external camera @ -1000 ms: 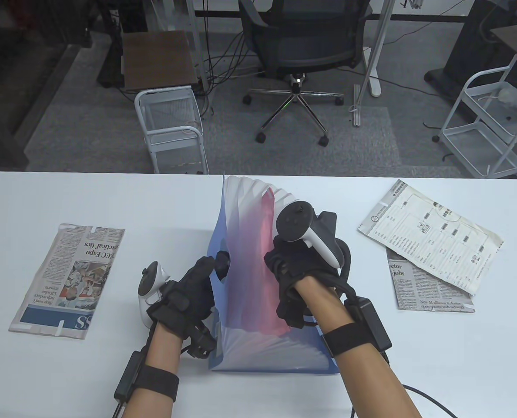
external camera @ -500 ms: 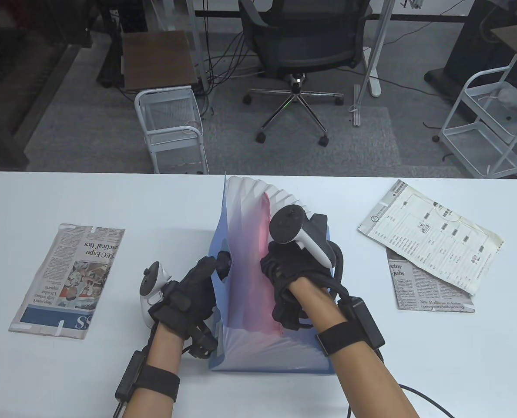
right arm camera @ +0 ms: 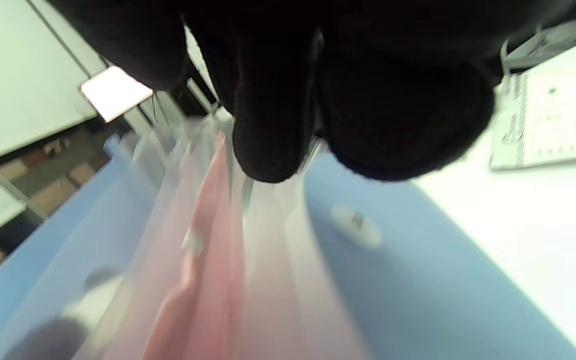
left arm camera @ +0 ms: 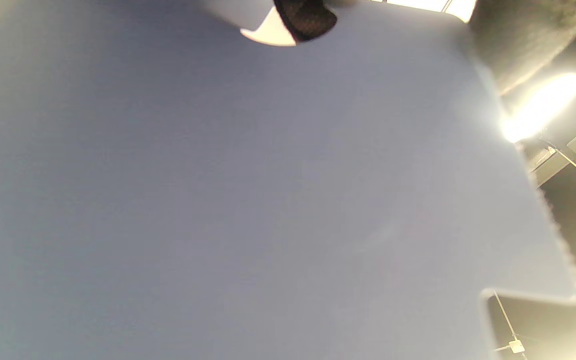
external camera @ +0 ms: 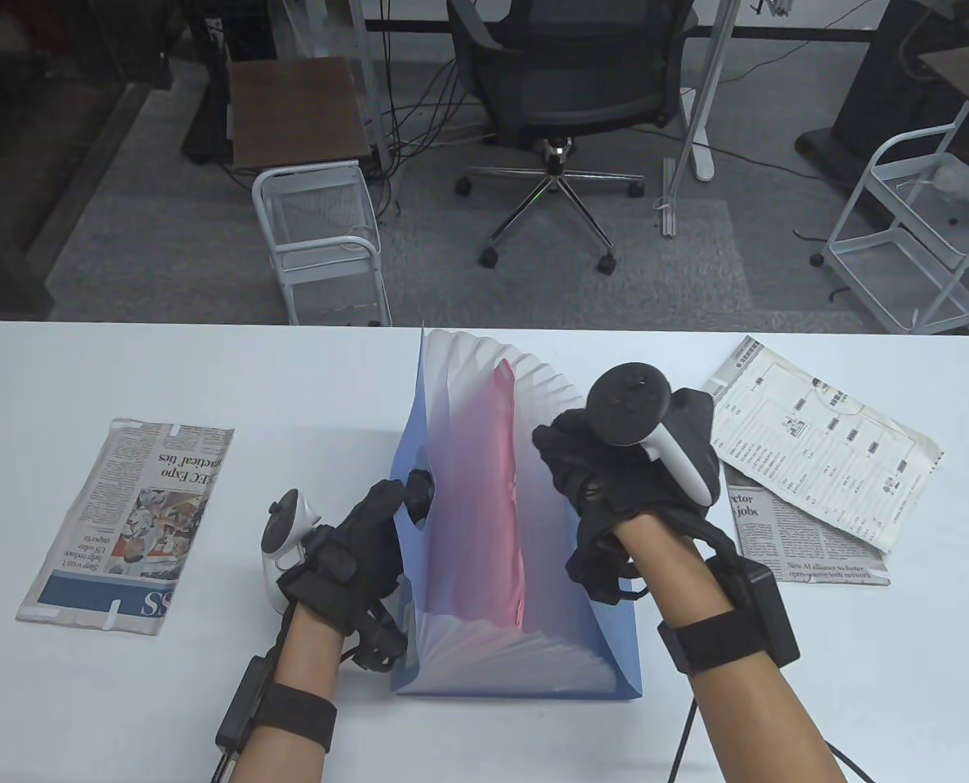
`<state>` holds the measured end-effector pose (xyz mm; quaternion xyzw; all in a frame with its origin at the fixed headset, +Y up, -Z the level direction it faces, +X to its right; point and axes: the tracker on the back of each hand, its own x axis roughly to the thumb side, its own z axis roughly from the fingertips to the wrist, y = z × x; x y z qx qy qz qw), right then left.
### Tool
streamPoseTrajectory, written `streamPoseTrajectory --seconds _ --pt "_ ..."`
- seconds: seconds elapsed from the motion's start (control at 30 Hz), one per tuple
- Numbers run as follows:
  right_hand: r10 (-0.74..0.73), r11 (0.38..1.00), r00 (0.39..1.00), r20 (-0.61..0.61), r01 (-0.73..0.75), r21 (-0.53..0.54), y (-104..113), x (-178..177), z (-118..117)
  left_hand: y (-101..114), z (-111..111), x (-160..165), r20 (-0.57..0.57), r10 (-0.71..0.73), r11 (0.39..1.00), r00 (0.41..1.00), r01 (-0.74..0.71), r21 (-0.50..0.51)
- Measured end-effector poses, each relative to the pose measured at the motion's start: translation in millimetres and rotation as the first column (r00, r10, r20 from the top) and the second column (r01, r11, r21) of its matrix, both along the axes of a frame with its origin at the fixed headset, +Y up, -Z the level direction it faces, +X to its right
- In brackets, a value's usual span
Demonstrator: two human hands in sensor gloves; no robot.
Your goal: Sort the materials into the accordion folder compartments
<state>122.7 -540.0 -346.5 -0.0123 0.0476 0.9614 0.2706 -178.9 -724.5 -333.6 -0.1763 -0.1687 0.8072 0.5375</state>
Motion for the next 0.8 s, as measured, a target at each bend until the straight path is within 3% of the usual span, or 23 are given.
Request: streamPoseTrajectory --seconds 0.17,0.33,0.47,0.8 --pt "0.066 0.990 0.997 0.040 -0.070 0.120 -2 45 -6 0 0 0 0.002 0.004 1.000 1.000 -0.004 0.000" --pt "0.325 0.927 0.941 0.097 -0.337 0.162 -28 94 -16 0 -1 0 0.007 0.001 1.000 1.000 -0.001 0.002" --pt "0.452 0.884 0.882 0.130 -0.463 0.069 -60 128 -28 0 -1 -1 0.006 -0.001 1.000 1.000 0.001 0.003" --pt "0.524 0.850 0.836 0.160 -0.505 -0.150 -149 197 -51 0 -1 -1 0.012 0.012 1.000 1.000 -0.013 0.003"
